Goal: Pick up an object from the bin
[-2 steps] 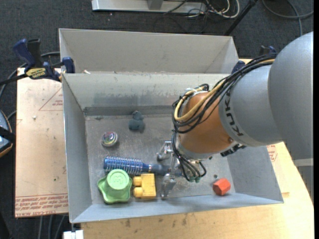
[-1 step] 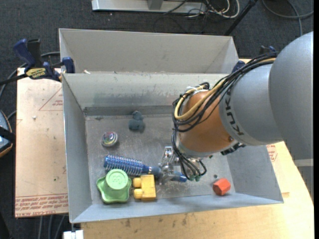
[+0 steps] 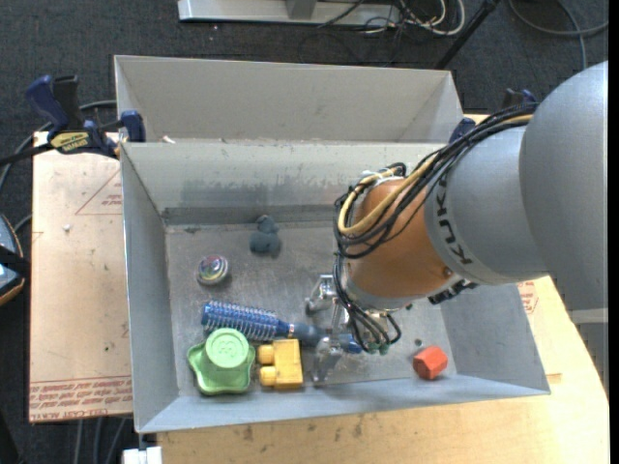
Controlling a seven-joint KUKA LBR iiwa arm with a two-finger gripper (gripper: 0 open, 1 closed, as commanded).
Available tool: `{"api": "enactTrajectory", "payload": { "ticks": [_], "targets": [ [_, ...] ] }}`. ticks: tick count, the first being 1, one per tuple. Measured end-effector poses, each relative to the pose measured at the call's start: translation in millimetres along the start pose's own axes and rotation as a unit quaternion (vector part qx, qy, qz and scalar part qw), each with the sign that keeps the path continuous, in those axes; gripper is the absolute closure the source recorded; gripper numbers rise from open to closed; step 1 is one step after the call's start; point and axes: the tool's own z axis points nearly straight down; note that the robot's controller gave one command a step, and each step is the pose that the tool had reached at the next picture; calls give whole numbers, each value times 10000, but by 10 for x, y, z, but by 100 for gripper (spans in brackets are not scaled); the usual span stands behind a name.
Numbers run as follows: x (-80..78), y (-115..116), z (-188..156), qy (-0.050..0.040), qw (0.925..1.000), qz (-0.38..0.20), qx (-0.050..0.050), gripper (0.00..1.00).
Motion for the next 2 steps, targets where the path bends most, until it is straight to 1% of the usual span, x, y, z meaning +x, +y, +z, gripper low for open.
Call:
{"api": "enactTrajectory", "payload": {
  "ticks": [1, 2],
  "targets": [
    [-19, 1, -20, -27, 10000, 2, -4, 100],
    [-3, -100, -1632, -4, 9965, -837, 12, 100]
  ]
}}
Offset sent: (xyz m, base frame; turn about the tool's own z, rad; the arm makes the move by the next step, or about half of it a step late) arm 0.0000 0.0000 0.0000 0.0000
